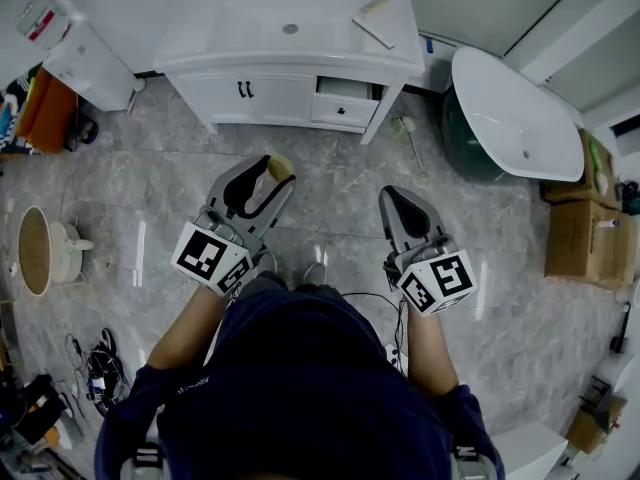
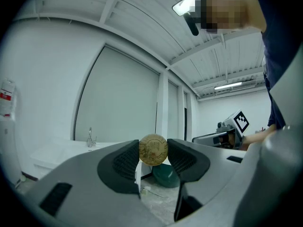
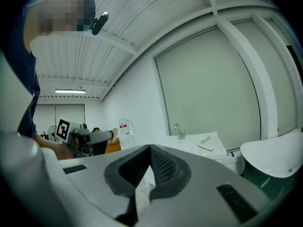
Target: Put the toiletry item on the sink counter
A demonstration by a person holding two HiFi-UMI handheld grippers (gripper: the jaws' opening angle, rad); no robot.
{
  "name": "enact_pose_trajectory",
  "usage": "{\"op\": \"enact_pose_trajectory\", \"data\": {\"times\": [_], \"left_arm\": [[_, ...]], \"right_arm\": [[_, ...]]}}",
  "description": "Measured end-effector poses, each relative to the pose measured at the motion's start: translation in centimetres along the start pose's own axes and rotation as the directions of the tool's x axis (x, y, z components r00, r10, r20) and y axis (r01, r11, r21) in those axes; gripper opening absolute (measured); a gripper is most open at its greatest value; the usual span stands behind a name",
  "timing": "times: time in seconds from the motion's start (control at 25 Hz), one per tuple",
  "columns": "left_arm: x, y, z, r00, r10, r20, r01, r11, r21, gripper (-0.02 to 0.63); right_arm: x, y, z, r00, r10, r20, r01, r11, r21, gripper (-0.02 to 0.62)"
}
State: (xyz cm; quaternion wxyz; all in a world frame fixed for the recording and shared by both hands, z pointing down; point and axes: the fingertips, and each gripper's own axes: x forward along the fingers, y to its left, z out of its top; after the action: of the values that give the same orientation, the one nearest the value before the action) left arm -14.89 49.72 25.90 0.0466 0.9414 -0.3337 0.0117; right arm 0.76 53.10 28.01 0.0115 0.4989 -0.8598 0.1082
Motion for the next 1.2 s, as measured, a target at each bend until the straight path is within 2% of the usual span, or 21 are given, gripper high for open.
{"op": "enact_pose_trajectory", "data": {"times": [0.48, 0.84, 1.2], "left_arm": [[-0.8, -0.2, -0.3, 0.999, 0.033, -0.004, -0.033, 0.999, 0.001, 0.206], [0.7, 1.5, -0.5, 0.999, 0.040, 0.005, -0.040, 0.999, -0.012, 0.206], [3.3, 5.1, -0.9, 0.999, 0.041, 0.002, -0.041, 0.999, -0.028, 0.205]], "right_arm": [[-0.6, -0.2, -0.4, 1.000, 0.018, -0.007, -0.018, 1.000, 0.004, 0.005], [0.7, -1.7, -0.7, 0.999, 0.007, -0.035, -0.008, 1.000, -0.001, 0.005], [4.7, -3.4, -0.8, 0.999, 0.010, -0.045, -0.010, 1.000, 0.001, 0.005]]}}
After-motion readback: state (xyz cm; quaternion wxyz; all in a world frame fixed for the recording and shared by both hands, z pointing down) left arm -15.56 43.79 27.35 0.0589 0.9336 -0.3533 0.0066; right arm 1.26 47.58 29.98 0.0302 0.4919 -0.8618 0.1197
